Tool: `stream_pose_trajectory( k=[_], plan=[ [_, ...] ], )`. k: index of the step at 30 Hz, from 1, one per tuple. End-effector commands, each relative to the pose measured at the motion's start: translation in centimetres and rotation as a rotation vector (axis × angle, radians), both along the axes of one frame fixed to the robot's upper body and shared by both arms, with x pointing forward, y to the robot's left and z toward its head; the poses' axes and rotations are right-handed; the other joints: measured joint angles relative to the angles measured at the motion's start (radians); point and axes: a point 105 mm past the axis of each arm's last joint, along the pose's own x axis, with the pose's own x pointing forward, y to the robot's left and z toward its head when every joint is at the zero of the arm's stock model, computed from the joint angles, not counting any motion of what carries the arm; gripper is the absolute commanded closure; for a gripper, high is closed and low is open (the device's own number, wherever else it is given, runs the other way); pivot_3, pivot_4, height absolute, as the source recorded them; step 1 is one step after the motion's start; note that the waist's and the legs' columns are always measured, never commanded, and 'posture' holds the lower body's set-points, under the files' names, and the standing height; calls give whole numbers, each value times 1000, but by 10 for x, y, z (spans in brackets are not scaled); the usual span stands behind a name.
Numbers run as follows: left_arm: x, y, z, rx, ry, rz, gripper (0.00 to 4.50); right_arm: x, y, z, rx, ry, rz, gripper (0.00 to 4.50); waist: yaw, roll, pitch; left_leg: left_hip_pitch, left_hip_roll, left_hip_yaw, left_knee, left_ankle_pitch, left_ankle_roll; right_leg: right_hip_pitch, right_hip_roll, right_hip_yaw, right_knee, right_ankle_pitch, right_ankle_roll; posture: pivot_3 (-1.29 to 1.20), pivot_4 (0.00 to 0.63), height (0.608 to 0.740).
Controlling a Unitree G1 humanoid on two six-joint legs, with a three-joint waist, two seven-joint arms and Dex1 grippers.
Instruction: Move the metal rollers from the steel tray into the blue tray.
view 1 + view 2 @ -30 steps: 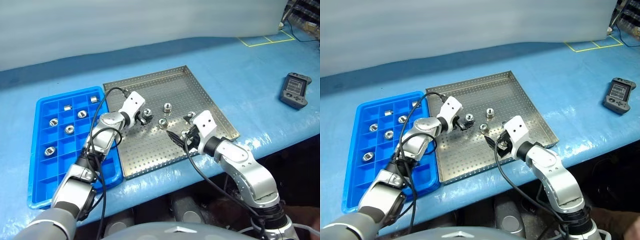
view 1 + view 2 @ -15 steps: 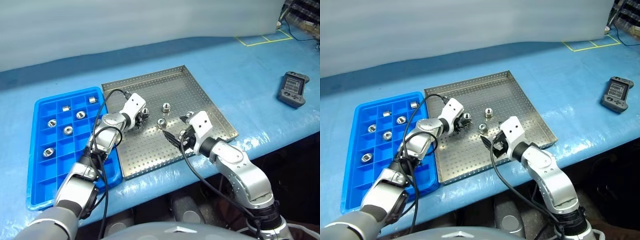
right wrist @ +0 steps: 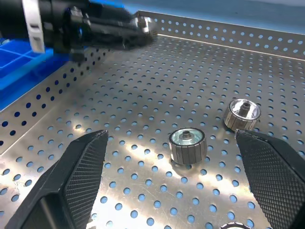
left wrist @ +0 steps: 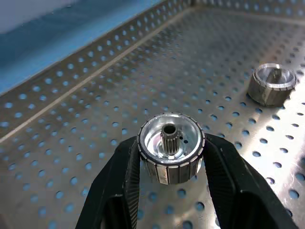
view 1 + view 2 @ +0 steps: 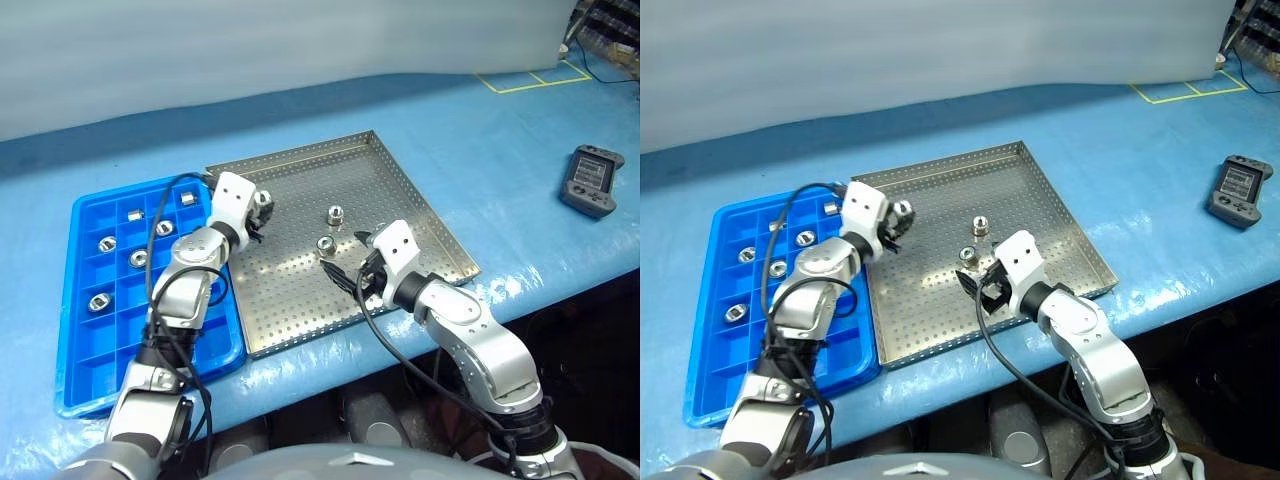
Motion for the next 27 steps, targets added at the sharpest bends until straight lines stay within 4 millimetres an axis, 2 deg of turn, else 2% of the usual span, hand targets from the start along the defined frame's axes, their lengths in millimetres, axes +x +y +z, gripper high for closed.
stream_pose_trajectory(
  k=[1,4,7,11,18,22,27],
  plan=[
    [-20,23,44,-63,-163,119,2838,0,12,13,21,-48,63,0,5,0,0,0,0,0,0,0,0,0,0,0,0,0,0,-74,150,740],
    [-45,48,61,-50,-243,259,2838,2,22,16,26,-51,114,0,13,0,0,1,0,0,0,0,0,0,0,0,0,-1,1,-18,150,740],
    [-67,67,65,-39,-262,379,2838,3,33,17,30,-52,167,0,34,0,0,1,0,-1,0,0,0,0,0,-1,0,-1,1,23,150,740],
    [-102,90,49,-27,-190,529,2838,0,53,18,42,-50,262,0,65,0,0,1,0,-1,0,0,0,1,0,-1,0,-1,1,79,150,740],
    [-147,106,7,-4,-11,669,2838,-6,71,17,51,-37,363,0,120,-1,0,2,0,-4,0,0,-1,2,-1,-5,0,-5,-6,139,150,740],
    [-157,108,-13,0,78,682,2838,-7,75,16,55,-32,383,0,126,-1,0,2,0,-5,0,0,-1,3,-1,-7,0,-6,-7,150,150,740],
    [-159,103,-30,-34,155,645,2838,-8,76,16,58,-32,387,0,124,-1,0,2,0,-5,0,0,-1,3,-1,-7,0,-6,-7,137,150,740]
  ],
)
